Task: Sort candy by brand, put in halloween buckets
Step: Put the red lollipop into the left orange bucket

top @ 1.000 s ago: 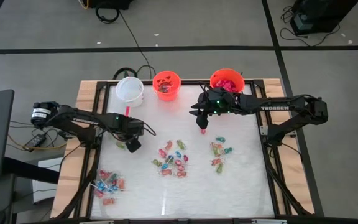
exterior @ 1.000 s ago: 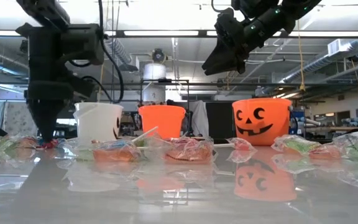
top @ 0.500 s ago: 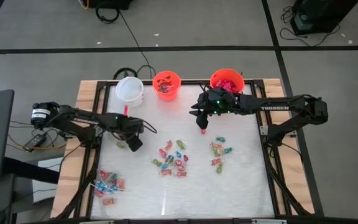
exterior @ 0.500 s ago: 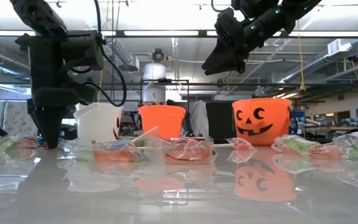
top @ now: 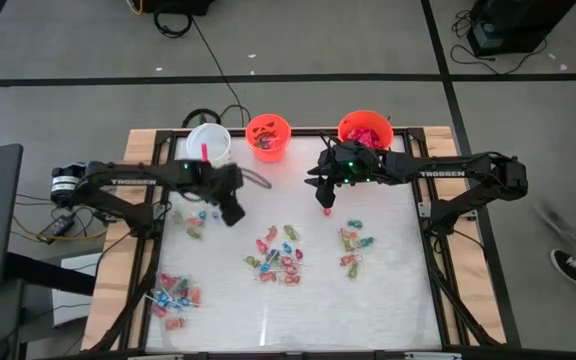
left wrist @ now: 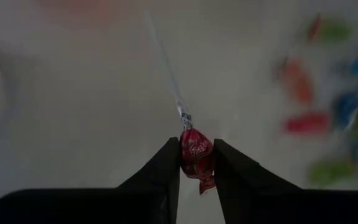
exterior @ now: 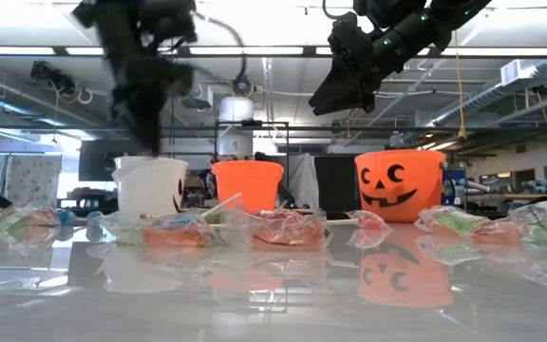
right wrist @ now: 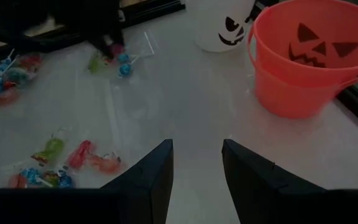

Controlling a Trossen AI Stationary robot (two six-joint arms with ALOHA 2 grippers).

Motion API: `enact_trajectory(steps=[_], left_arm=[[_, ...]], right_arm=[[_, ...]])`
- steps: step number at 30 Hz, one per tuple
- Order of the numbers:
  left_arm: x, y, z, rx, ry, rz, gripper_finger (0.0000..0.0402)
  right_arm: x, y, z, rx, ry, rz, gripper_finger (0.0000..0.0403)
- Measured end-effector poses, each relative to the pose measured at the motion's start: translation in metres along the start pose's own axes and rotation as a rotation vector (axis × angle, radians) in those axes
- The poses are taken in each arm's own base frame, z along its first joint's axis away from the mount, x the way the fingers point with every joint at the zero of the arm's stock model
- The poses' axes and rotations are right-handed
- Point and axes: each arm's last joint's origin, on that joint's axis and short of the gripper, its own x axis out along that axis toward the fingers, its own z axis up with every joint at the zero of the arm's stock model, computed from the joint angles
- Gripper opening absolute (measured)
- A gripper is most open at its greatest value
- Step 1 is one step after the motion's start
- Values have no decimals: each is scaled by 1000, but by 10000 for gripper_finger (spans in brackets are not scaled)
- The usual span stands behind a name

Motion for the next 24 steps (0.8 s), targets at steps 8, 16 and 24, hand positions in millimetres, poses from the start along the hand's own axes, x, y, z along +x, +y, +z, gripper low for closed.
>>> enact_trajectory(steps=[8,16,24], left_arm=[[-29,35,50,-32,-226,67,83],[-7,72,90,-60,-392,33,82],[32,101,117,-99,-479,-10,81]], right_arm=[[0,0,0,0,0,0,150],[0,0,0,-1,0,0,150],[0,0,0,-2,0,0,150]])
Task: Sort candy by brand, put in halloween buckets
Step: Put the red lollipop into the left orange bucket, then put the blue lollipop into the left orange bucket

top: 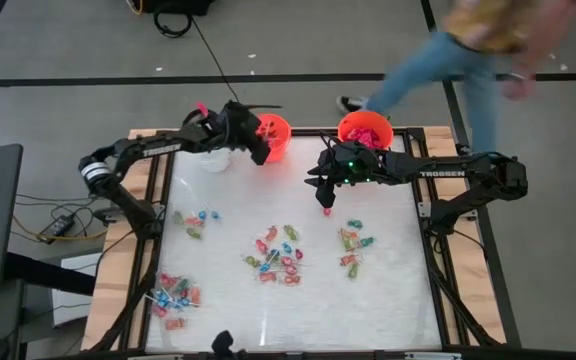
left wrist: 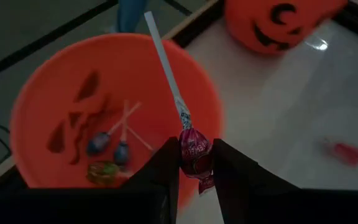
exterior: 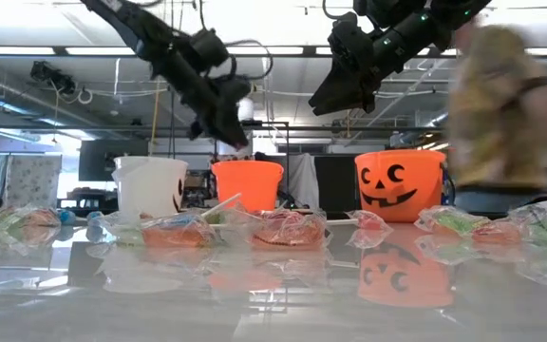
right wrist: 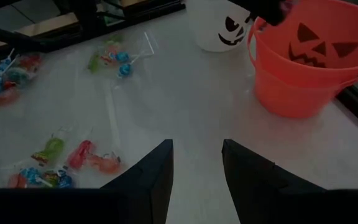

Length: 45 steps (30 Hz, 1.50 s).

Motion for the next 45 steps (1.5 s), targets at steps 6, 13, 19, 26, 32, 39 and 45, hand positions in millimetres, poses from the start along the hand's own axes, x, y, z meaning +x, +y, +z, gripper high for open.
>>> enact_trajectory(steps=[6,13,19,26,32,39,45], left_arm=[[26,20,6,-23,56,33,81],[58,24,13,-19,176,18,82],[66,24,23,6,233,46,107],[42,19,36,50,285,101,149],[14,-3,37,145,311,140,156],[-21,-37,45,238,206,214,156],[-49,-50,38,258,248,200,157]], right_arm=[[0,-1,0,1,-1,-4,150],[0,-1,0,0,-1,-4,150],[0,-1,0,-8,0,-3,150],[0,-1,0,-23,1,-3,150],[0,-1,0,-31,2,-3,150],[0,-2,-2,-32,18,-8,150],[0,-2,-2,-27,19,-8,150]])
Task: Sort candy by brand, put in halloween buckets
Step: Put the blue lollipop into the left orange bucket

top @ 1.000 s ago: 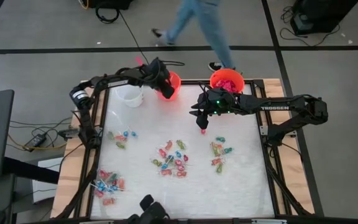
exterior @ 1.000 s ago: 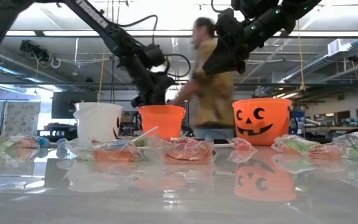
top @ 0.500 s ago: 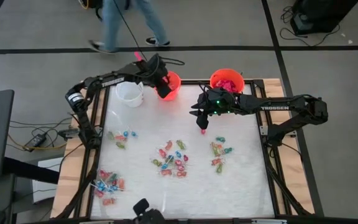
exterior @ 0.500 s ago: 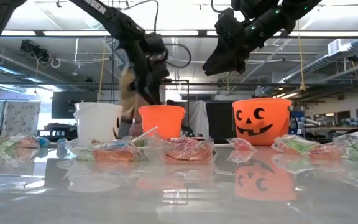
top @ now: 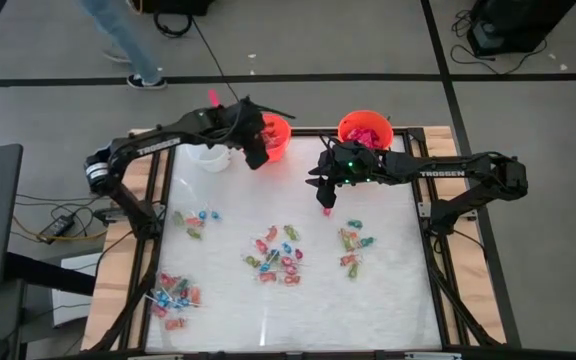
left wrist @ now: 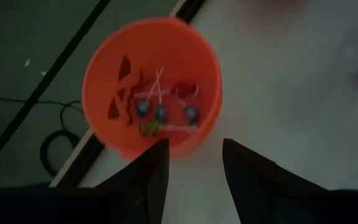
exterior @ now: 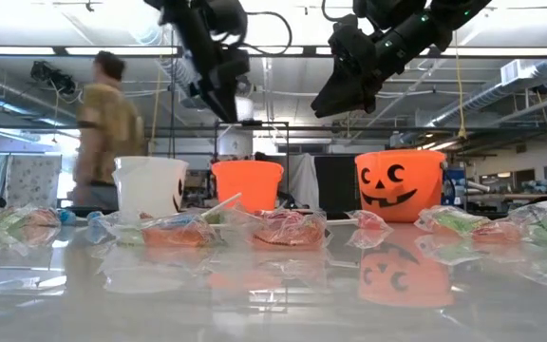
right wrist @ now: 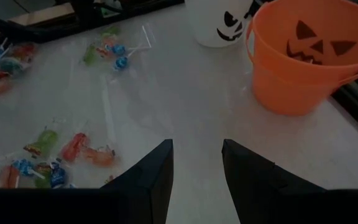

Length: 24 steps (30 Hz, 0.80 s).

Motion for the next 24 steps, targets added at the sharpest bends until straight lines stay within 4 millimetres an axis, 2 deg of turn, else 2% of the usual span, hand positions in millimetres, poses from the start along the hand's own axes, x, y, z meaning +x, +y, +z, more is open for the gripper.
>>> enact_trajectory(steps=[12,18,24], left_arm=[[-15,-34,-83,-79,64,-50,157],[-30,-50,-115,-116,91,-68,157],[-20,-61,-159,-138,228,-54,157]], right_arm=[[0,-1,0,-15,-2,-4,150],[0,-1,1,-23,-9,-35,150],[0,-3,1,-20,-14,-83,150]])
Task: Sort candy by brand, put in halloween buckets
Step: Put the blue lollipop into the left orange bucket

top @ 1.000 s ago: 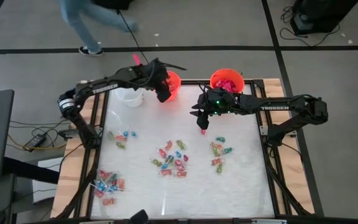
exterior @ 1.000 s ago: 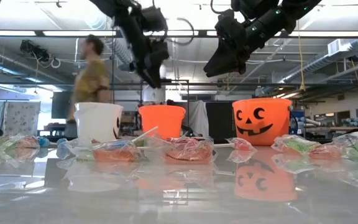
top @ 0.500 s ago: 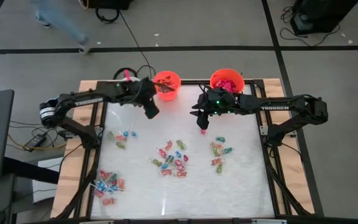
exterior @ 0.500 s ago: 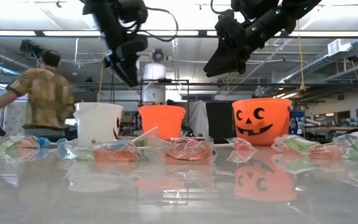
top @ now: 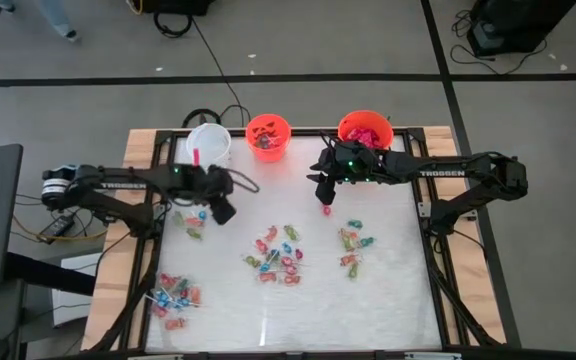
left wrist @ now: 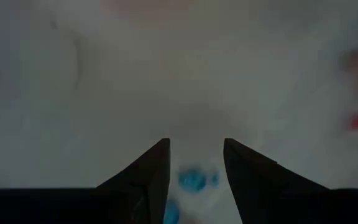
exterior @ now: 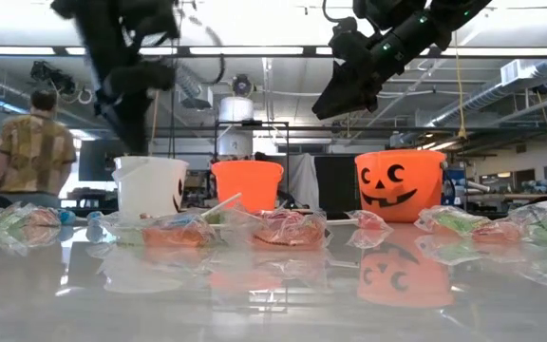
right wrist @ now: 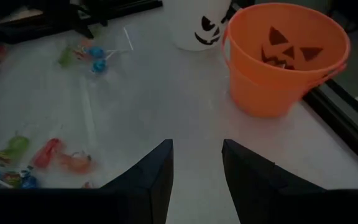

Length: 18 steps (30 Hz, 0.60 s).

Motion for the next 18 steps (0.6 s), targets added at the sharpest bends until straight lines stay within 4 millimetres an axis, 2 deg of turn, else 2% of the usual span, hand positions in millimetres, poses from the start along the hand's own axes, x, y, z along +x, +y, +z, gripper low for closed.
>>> enact_trajectory(steps=[5,8,13,18], left_arm=[[30,5,-37,-107,162,41,157],[44,10,-53,-147,205,74,157],[55,14,-67,-158,254,80,157],[62,15,-72,-156,253,56,157]], right_arm=[[0,0,0,1,-3,1,150],[0,0,0,1,-2,1,150],[0,0,0,1,-2,1,150],[0,0,0,2,-2,1,150]])
